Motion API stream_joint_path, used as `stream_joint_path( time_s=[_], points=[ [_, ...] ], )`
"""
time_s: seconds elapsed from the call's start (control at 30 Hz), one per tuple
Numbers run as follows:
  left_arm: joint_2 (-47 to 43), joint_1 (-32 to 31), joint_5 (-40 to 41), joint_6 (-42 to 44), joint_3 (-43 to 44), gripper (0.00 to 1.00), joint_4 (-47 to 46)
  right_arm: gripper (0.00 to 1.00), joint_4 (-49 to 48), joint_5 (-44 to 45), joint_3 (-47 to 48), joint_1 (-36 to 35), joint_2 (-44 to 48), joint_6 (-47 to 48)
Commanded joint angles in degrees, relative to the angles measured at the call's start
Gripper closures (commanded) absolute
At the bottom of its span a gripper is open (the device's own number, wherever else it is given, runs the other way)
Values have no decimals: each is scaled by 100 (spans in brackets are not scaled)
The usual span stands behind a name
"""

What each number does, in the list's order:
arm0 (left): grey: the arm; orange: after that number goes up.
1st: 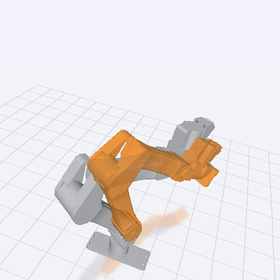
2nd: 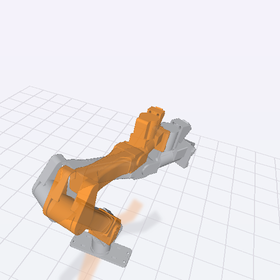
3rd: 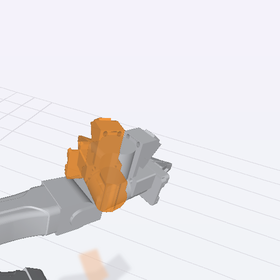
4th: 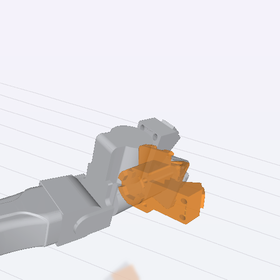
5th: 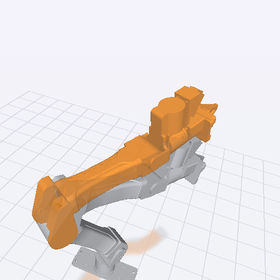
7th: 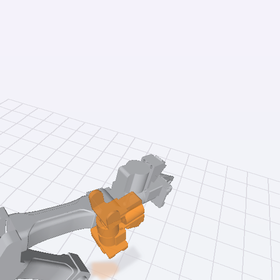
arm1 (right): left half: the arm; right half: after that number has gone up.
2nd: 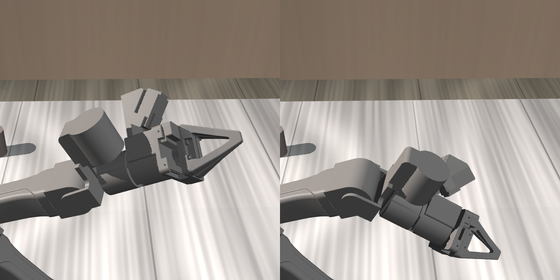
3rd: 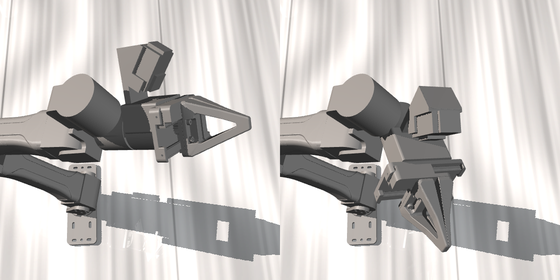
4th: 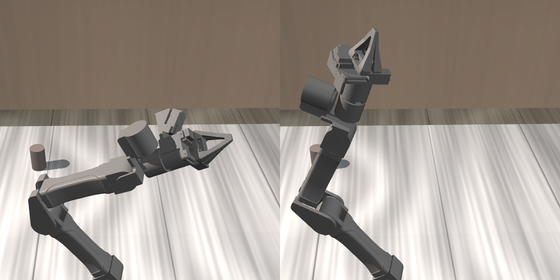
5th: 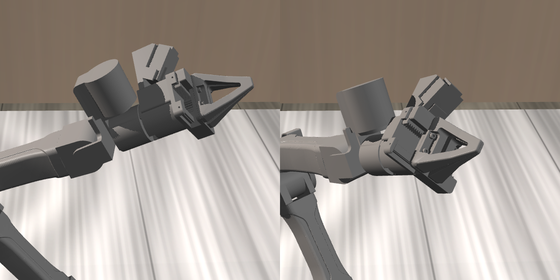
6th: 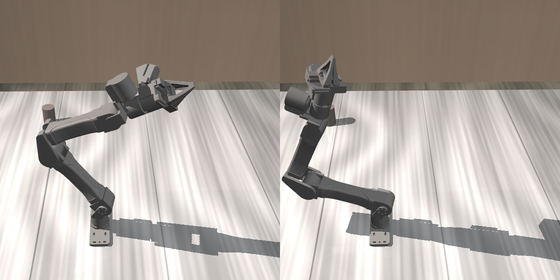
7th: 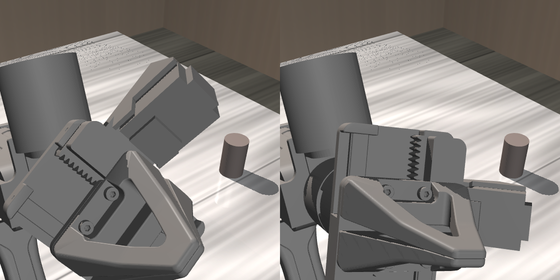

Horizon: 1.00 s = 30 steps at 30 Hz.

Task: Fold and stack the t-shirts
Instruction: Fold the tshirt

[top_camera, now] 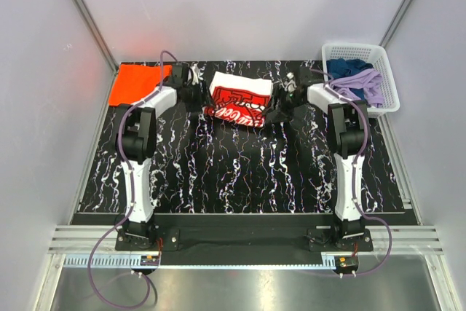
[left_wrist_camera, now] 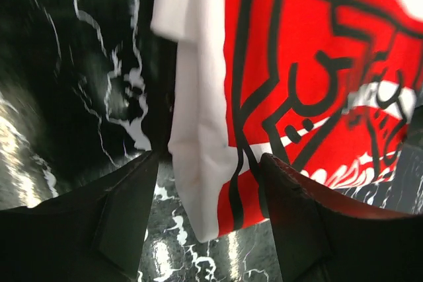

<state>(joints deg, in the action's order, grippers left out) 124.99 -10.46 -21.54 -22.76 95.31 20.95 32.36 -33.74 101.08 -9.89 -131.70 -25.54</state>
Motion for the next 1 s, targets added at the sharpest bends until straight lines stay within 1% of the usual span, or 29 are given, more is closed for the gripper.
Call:
stream_joint_path(
  time_s=[0.0,0.1,0.17,0.2,0.23,0.27,0.33,0.37,0.4,0.43,0.47,0.5,0.53,0.57,0.6,0.63,0.67,0.7,0.73,0.77,0.8,0.83,0.87,0.9,0.93,0.97],
  points=[
    [-63,-52,-456,-97,-161,32,-416,33,-519,-283,-341,-197,399,-258],
    [-62,-79,-579,-149,-231,33,-433,34,-704,-326,-562,-320,408,-425],
    [-97,-79,-737,-255,-407,38,-495,38,-897,-388,-720,-364,399,-539],
    [-98,-88,-807,-290,-442,43,-487,40,-915,-466,-747,-382,373,-601],
    [-115,-88,-965,-351,-591,53,-495,43,-959,-485,-791,-399,390,-627],
    [-159,-79,-1036,-404,-688,57,-539,53,-1029,-493,-948,-400,434,-628],
    [-343,-123,-1150,-448,-934,68,-680,66,-1126,-590,-1124,-400,566,-628],
    [-413,-132,-1159,-448,-1109,83,-663,82,-1083,-616,-1247,-408,610,-567],
    [-457,-184,-1177,-440,-1206,88,-593,88,-1022,-686,-1292,-408,680,-531],
    [-580,-211,-1255,-448,-1303,90,-566,94,-934,-713,-1371,-400,733,-505],
    [-659,-272,-1282,-457,-1556,99,-470,97,-907,-739,-1598,-417,820,-426],
    [-773,-299,-1291,-466,-1698,100,-434,99,-829,-740,-1739,-409,1039,-373],
    [-1044,-334,-1230,-501,-1908,100,-382,100,-645,-714,-1897,-417,1171,-303],
    [-1247,-412,-1178,-544,-2346,100,-372,100,-547,-652,-2238,-417,1312,-146],
    [-1440,-457,-1134,-597,-2655,100,-390,100,-459,-634,-2450,-435,1661,-83],
    [-1903,-518,-1055,-711,-2919,100,-416,100,-328,-599,-2679,-435,1865,-22],
    [-2134,-640,-1002,-790,-3200,100,-416,100,-248,-564,-3142,-426,2067,74],
    [-2371,-711,-958,-869,-3794,100,-399,99,-169,-564,-3373,-443,2470,110],
    [-2670,-790,-853,-1062,-4087,98,-390,98,-3,-546,-3602,-452,2691,154],
    [-3221,-982,-765,-1168,-4421,94,-381,98,94,-529,-4039,-461,2911,198],
    [-3548,-1063,-668,-1256,-4929,79,-329,97,165,-537,-4269,-452,3331,207],
    [-3821,-1116,-502,-1422,-5204,72,-285,93,279,-572,-4498,-461,3535,199],
    [-4329,-1186,-483,-1493,-5433,65,-206,89,341,-607,-4883,-470,3720,164],
    [-4534,-1187,-457,-1581,-5783,49,-136,80,402,-599,-5052,-470,4087,137],
    [-4710,-1187,-422,-1582,-5874,45,-22,72,542,-582,-5193,-470,4247,128],
    [-4903,-1187,-386,-1547,-5927,40,266,58,630,-564,-5377,-470,4362,111]
  ],
)
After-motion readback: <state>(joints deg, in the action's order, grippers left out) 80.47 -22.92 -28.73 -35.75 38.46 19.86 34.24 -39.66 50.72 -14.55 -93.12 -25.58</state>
